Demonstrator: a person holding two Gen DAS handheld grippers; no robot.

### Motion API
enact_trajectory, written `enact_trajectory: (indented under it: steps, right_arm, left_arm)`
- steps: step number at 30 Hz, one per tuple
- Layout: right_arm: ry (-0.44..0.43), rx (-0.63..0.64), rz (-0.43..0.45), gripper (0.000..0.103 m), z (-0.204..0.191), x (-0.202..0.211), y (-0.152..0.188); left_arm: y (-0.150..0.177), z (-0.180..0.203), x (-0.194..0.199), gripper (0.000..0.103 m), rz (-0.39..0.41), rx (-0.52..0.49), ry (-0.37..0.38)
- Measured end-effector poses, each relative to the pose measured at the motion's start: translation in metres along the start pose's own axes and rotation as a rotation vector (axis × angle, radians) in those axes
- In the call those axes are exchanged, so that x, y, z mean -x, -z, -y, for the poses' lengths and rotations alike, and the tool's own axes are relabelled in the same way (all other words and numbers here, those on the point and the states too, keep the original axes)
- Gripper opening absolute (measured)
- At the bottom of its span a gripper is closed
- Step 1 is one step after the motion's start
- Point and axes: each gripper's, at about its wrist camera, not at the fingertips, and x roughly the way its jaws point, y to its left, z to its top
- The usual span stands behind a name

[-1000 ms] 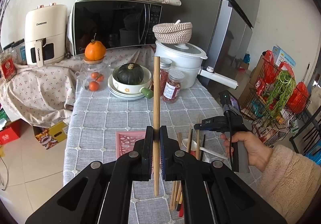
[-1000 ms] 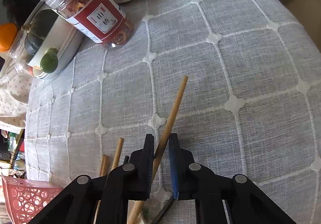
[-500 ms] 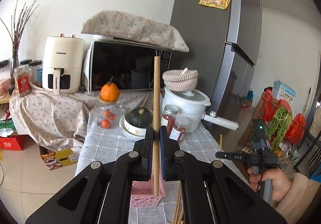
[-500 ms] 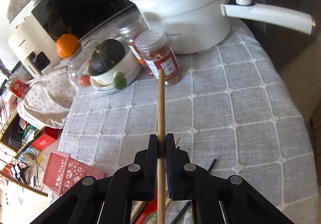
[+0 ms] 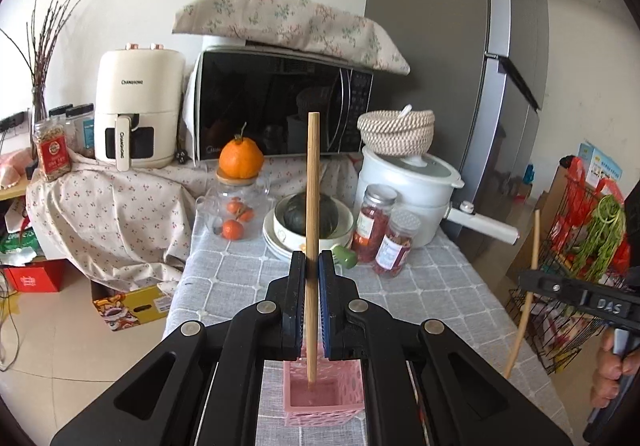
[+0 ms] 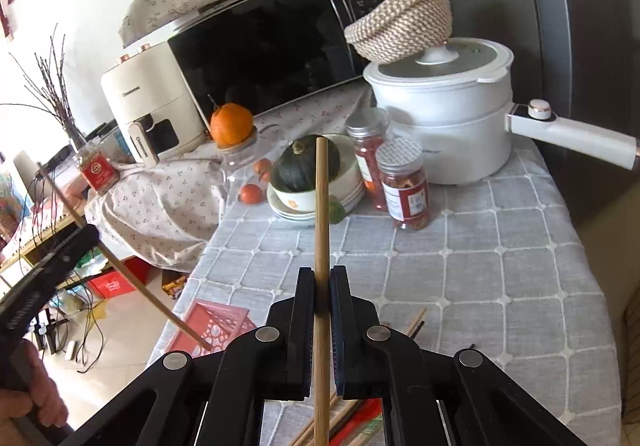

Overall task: Organize utensils
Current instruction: 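Carry the chopstick upright into the pink basket and open the left tool while the right tool lifts its chopstick, then lower the wooden chopstick into the pink basket and open the right tool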

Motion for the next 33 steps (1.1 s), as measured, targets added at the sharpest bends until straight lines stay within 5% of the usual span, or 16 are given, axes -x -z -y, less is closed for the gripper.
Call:
enact_trajectory:
  steps: [15, 20, 26, 33]
  right_arm:
    - [-0.055, 0.014, 0.042, 0.006, -0.021, -0.005, 0.002]
    - [-0.059, 0.000, 0.082, 0.006, -0.030, 0.002, -0.005]
    - [-0.057, -0.033, 0.172, 0.006, -0.046, 0.014, -0.017]
    - [-0.062, -0.069, 0.279, 0.006, -0.074, 0.013, -0.031]
  left_arm:
    - [0.014, -0.006, -0.040, 0.008, -0.103, -0.019, -0.041]
    - [0.014, -0.006, -0.026, 0.050, -0.099, -0.027, -0.051]
    - [0.019, -0.019, -0.008, 0.062, -0.153, -0.016, -0.090]
    - [0.035, -0.036, -0.001, 0.065, -0.247, -0.033, -0.159]
